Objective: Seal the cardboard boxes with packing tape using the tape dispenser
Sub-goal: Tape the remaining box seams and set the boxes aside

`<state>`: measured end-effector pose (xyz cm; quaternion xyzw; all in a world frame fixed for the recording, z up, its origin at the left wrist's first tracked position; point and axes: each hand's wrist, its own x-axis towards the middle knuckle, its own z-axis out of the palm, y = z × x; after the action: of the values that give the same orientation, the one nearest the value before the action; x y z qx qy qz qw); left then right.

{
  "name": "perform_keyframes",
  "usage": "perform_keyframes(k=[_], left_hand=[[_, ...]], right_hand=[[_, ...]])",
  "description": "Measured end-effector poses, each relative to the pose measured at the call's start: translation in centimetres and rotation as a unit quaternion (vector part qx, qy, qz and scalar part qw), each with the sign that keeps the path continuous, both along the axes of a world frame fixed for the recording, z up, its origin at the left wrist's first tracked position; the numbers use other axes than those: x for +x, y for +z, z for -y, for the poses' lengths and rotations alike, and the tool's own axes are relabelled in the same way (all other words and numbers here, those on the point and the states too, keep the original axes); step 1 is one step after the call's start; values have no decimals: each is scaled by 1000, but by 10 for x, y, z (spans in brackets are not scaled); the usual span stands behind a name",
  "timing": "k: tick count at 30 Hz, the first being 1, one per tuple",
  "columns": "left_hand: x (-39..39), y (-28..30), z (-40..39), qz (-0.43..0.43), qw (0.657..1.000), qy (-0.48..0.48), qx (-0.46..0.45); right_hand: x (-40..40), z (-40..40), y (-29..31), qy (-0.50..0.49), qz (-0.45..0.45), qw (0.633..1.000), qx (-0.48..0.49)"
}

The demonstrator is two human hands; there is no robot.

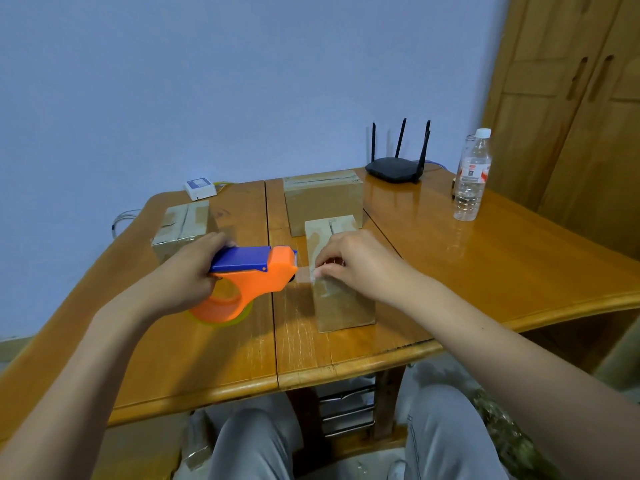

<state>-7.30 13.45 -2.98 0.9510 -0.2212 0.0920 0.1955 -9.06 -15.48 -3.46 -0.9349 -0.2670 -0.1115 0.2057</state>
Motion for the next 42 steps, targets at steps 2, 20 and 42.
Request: perform_keyframes(k=[2,20,42], left_hand=[[-1,0,0,-2,1000,1,-1],[-3,0,2,-11,1000,-15,-3],[0,-4,2,-20,1000,-23,6]], right_hand=[[3,-2,-1,-5,0,1000,-5],[13,6,-11,17,-17,999,36],[11,14,-33,50,26,997,61]])
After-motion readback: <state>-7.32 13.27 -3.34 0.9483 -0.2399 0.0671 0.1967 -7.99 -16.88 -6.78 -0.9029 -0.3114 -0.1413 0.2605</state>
